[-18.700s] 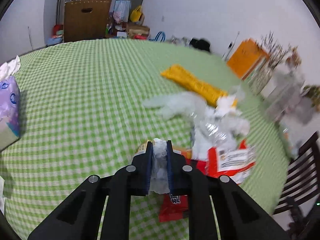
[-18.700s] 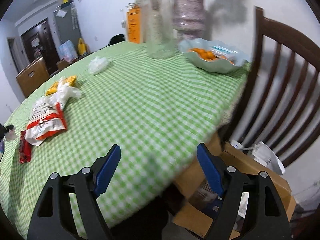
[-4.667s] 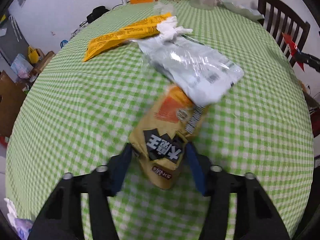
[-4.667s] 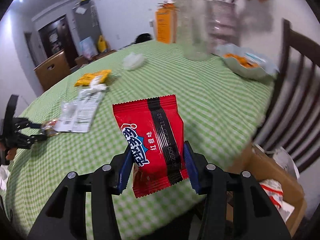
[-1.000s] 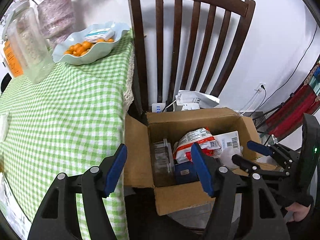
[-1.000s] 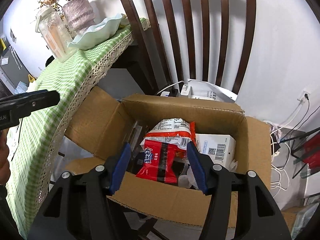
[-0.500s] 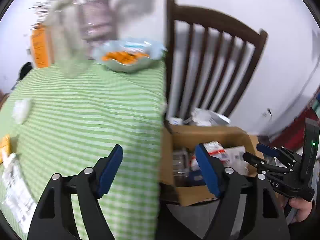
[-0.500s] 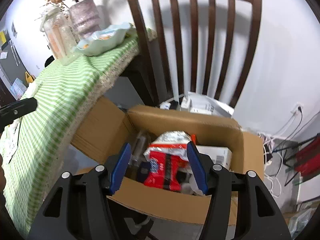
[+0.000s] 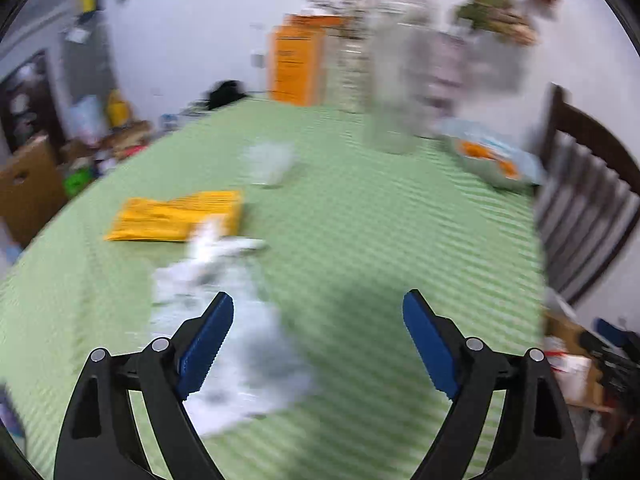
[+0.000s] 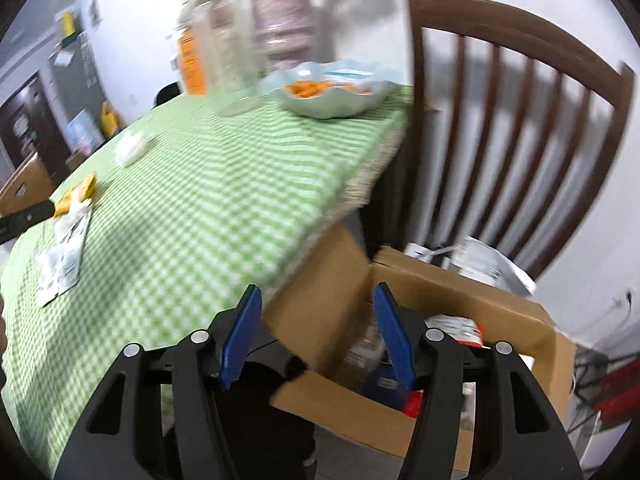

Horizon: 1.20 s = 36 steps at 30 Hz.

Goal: Collect trash
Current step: 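Withdraw both tools from the box back over the table, then grasp a crumpled clear plastic bag with the left tool while the right tool grasps a clear straw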

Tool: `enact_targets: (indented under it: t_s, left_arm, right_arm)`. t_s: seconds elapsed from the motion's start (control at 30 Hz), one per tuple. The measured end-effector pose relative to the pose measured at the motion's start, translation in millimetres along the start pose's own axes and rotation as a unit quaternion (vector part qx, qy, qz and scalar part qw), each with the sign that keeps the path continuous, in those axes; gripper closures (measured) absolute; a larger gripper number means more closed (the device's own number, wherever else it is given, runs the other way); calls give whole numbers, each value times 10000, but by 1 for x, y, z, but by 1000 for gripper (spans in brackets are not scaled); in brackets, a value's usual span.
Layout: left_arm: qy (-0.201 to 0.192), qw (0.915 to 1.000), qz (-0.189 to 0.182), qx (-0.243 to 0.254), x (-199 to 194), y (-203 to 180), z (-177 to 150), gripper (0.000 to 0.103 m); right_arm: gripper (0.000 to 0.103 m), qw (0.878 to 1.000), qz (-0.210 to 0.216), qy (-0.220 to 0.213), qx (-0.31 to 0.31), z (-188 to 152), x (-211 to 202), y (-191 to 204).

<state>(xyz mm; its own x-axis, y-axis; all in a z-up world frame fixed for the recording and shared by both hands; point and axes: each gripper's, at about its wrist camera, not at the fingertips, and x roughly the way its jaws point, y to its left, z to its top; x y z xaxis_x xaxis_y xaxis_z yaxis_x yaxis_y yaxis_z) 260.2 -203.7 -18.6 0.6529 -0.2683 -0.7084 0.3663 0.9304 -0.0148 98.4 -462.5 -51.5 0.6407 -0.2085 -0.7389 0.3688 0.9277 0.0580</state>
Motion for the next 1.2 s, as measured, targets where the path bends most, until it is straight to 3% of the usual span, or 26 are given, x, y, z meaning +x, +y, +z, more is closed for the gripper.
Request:
enact_targets:
  t_s: [0.1,0.3,0.33,0.37,0.43,0.47,0.57,0.63,0.73,0.9,0.97,1.0,1.07,1.2]
  left_arm:
    - [14,9981,431,-431,12,42,-4,19]
    - [718,9909,101,-1137,47,96,-20,21]
    - [766,9904,22,-1151,50,98,-23,28]
    - [852,9901,-2,-1115,54,100,-24,48]
    - [918,9896,-66,-1109,55,106,-24,59]
    - [881,9894,-184,-1141,51,110,-24,63]
    - [608,9860,-327,-1515,35,139,-17,65]
    - [422,9792,-434,-1935,24,164,-15,67]
    - [258,9624,-722,-2607,11,204,-17,69]
    - [-29,9524,-544,-2998,-6,246,-19,72]
    - [-43,9503,-561,-3061,-11,255,-21,99]
    - [-35,9497,-522,-3088,-13,260,-22,99]
    - [-19,9501,-466,-3084,-12,266,-26,99]
    - [-39,9555,-607,-2886,-15,270,-29,103]
  right_arm:
    - [47,9996,107,-20,-247,6,1,22]
    - [47,9982,244,-12,-540,15,5,55]
    - [47,9979,269,5,-594,15,6,62]
    - [47,9975,291,21,-650,16,8,68]
    - [47,9964,350,45,-776,17,9,82]
    - [47,9955,391,59,-862,18,10,91]
    - [47,9928,534,87,-1067,19,13,115]
    - [47,9894,673,107,-1280,20,15,136]
    - [47,9804,976,119,-1706,19,17,178]
    - [47,9608,1479,239,-2331,10,34,251]
    - [47,9561,1576,309,-2451,7,43,270]
    - [48,9536,1662,385,-2481,6,51,282]
    - [61,9510,1770,543,-2474,6,64,293]
    - [75,9516,1805,705,-2386,3,77,299]
